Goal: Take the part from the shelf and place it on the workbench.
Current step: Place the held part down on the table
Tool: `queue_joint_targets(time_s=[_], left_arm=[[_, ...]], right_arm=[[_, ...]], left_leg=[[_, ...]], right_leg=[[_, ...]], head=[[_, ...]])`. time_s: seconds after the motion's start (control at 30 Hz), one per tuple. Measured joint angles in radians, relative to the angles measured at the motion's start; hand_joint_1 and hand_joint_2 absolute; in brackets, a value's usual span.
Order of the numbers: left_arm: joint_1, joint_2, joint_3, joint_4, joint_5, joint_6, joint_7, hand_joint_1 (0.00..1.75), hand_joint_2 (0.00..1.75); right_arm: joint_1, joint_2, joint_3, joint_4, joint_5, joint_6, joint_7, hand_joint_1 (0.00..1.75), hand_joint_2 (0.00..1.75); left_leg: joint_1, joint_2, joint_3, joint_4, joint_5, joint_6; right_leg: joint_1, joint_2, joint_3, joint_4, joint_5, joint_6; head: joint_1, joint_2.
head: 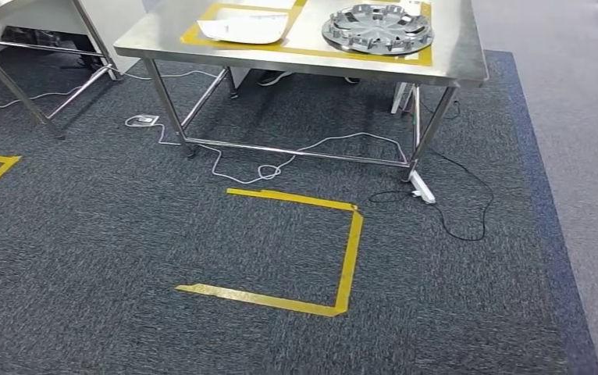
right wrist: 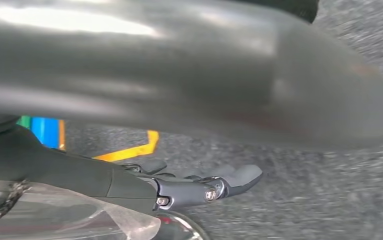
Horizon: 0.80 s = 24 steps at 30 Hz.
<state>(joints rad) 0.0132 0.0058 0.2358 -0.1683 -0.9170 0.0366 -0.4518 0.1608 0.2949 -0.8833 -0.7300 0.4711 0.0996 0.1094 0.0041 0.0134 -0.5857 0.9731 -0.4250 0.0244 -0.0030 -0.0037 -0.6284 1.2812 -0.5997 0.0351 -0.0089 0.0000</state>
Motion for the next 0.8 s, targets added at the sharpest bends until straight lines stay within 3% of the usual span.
queue_joint_targets(time_s=[0.07,0.13,0.17,0.2,0.27,0.3,0.33,0.4,0.43,0.47,0.5,0.57,0.63,0.7,0.8], left_arm=[[-0.001,-0.001,0.0,0.0,0.002,0.001,0.0,0.0,0.0],[-0.001,-0.003,0.0,0.0,0.005,0.003,0.0,0.0,0.0],[-0.002,-0.004,0.0,0.0,0.006,0.005,-0.001,0.0,0.0],[-0.001,-0.005,0.0,0.0,0.007,0.008,-0.001,0.0,0.0],[0.0,-0.004,0.0,0.0,0.008,0.015,0.0,0.0,0.0],[0.002,-0.004,0.0,0.0,0.008,0.017,0.0,0.0,0.0],[0.005,-0.004,0.0,0.0,0.008,0.018,0.0,0.0,0.0],[0.008,-0.005,0.0,0.0,0.01,0.018,0.0,0.0,0.0],[0.009,-0.005,0.001,0.0,0.011,0.018,0.0,0.0,0.0],[0.009,-0.005,0.001,0.0,0.012,0.02,0.004,0.0,0.0],[0.009,-0.012,0.001,0.0,0.008,0.027,0.017,0.0,0.0],[0.003,-0.043,-0.003,0.0,-0.011,0.062,0.085,0.0,0.0],[-0.009,-0.095,-0.01,0.0,-0.029,0.099,0.165,0.0,0.0],[-0.021,-0.142,-0.018,0.0,-0.035,0.11,0.201,0.0,0.0],[-0.029,-0.176,-0.024,0.0,-0.035,0.106,0.211,0.0,0.0]], right_arm=[[0.0,0.0,-0.003,-0.006,0.0,0.005,0.001,0.0,0.0],[-0.002,0.001,-0.006,-0.016,0.003,0.012,0.002,0.0,0.0],[-0.004,0.001,-0.008,-0.02,0.005,0.017,0.002,0.0,0.0],[-0.004,0.002,-0.012,-0.023,0.01,0.022,0.002,0.0,0.0],[-0.002,0.004,-0.025,-0.024,0.021,0.033,0.0,0.0,0.0],[0.0,0.005,-0.032,-0.024,0.025,0.036,0.0,0.0,0.0],[0.0,0.006,-0.038,-0.024,0.028,0.038,-0.001,0.0,0.0],[0.001,0.007,-0.047,-0.024,0.03,0.041,-0.002,0.0,0.0],[0.002,0.007,-0.051,-0.024,0.03,0.042,-0.002,0.0,0.0],[0.003,0.008,-0.056,-0.024,0.03,0.043,-0.002,0.0,0.0],[0.002,0.008,-0.061,-0.024,0.029,0.042,-0.002,0.0,0.0],[-0.002,0.01,-0.072,-0.021,0.026,0.033,-0.005,0.0,0.0],[-0.013,0.01,-0.082,-0.009,0.026,0.017,-0.016,0.0,0.0],[-0.025,0.007,-0.092,0.009,0.028,0.004,-0.03,0.0,0.0],[-0.041,0.001,-0.108,0.037,0.029,-0.007,-0.045,0.0,0.0]], left_leg=[[-0.002,0.0,-0.028,0.002,0.025,-0.005],[-0.005,0.0,-0.044,0.005,0.045,-0.014],[-0.006,0.0,-0.048,0.005,0.055,-0.021],[-0.006,0.001,-0.051,0.004,0.065,-0.028],[-0.001,0.0,-0.056,0.007,0.065,-0.042],[0.001,-0.002,-0.062,0.026,0.039,-0.048],[0.003,-0.004,-0.073,0.066,-0.006,-0.054],[0.005,-0.006,-0.105,0.198,-0.105,-0.064],[0.006,-0.006,-0.115,0.26,-0.13,-0.068],[0.006,-0.006,-0.112,0.292,-0.133,-0.07],[0.006,-0.006,-0.09,0.283,-0.12,-0.07],[0.006,-0.007,0.002,0.159,-0.078,-0.064],[0.004,-0.01,0.078,0.037,-0.062,-0.051],[0.002,-0.011,0.091,0.003,-0.068,-0.04],[0.001,-0.009,0.085,0.0,-0.067,-0.036]], right_leg=[[0.002,0.0,0.108,-0.116,0.05,-0.008],[0.005,-0.001,0.229,-0.288,0.03,-0.019],[0.007,-0.001,0.262,-0.344,0.01,-0.026],[0.009,-0.001,0.272,-0.372,0.001,-0.032],[0.007,-0.002,0.26,-0.375,0.012,-0.046],[0.006,-0.004,0.254,-0.375,0.022,-0.053],[0.004,-0.006,0.246,-0.376,0.033,-0.057],[0.005,-0.008,0.228,-0.374,0.049,-0.062],[0.005,-0.009,0.218,-0.371,0.055,-0.061],[0.005,-0.011,0.208,-0.367,0.06,-0.06],[0.005,-0.011,0.2,-0.362,0.063,-0.058],[0.004,-0.012,0.188,-0.349,0.065,-0.053],[0.006,-0.014,0.177,-0.333,0.064,-0.044],[0.01,-0.014,0.166,-0.323,0.062,-0.041],[0.011,-0.013,0.157,-0.32,0.064,-0.059]], head=[[0.0,0.0],[0.0,0.0],[-0.001,0.0],[-0.001,0.0],[-0.001,0.0],[-0.003,0.0],[-0.004,0.0],[-0.007,0.0],[-0.007,0.0],[-0.007,0.0],[-0.007,0.0],[-0.008,0.0],[-0.008,0.0],[-0.007,0.0],[-0.004,0.0]])
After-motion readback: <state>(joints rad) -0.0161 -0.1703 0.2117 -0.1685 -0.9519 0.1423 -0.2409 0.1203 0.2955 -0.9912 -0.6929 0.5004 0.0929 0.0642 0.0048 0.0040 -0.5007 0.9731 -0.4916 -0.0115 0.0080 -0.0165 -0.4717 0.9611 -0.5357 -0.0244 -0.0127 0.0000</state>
